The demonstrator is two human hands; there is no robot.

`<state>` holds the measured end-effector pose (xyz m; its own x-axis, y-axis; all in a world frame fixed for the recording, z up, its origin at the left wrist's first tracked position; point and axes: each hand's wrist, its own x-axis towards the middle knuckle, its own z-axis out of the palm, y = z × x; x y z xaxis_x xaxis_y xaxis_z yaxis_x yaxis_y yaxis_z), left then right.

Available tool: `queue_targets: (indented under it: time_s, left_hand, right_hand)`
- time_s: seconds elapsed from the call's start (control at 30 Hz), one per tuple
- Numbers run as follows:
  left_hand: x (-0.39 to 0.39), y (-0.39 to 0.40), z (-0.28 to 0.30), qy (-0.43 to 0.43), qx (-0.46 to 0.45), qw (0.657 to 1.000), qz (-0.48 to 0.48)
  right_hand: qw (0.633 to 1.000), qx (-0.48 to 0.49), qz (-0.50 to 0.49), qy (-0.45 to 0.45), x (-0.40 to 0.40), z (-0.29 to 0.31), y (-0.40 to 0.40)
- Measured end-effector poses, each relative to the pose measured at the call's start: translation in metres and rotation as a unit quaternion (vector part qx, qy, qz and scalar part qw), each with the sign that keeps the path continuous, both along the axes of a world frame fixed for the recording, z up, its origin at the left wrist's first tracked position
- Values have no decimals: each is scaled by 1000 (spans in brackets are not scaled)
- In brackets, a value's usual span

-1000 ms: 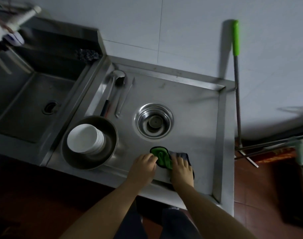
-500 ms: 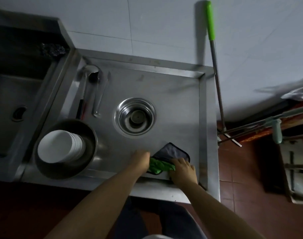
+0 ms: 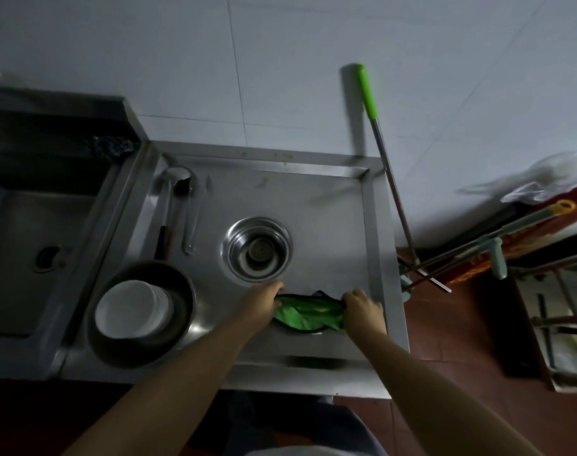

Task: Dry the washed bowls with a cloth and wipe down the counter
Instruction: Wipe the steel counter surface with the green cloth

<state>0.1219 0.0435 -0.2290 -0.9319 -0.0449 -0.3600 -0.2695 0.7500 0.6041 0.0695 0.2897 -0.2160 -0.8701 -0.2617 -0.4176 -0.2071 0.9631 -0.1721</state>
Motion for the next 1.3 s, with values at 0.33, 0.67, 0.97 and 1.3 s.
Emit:
queue_targets:
  time_s: [0.33, 0.67, 0.97, 1.3]
  left_hand:
    - [-59, -30, 107, 149, -64, 987, -15]
    - [-64, -29, 112, 211, -99, 972, -40]
    - [41, 9, 3, -26, -76, 982, -169]
    - [57, 16, -33, -89, -10, 993, -82]
  right_hand:
    - [989, -35, -6, 145, -77, 96, -8]
    - [977, -103, -36, 181, -81, 113, 8]
    - [999, 4, -1, -47, 33, 12, 61]
    - [993, 21, 8, -116, 40, -21, 72]
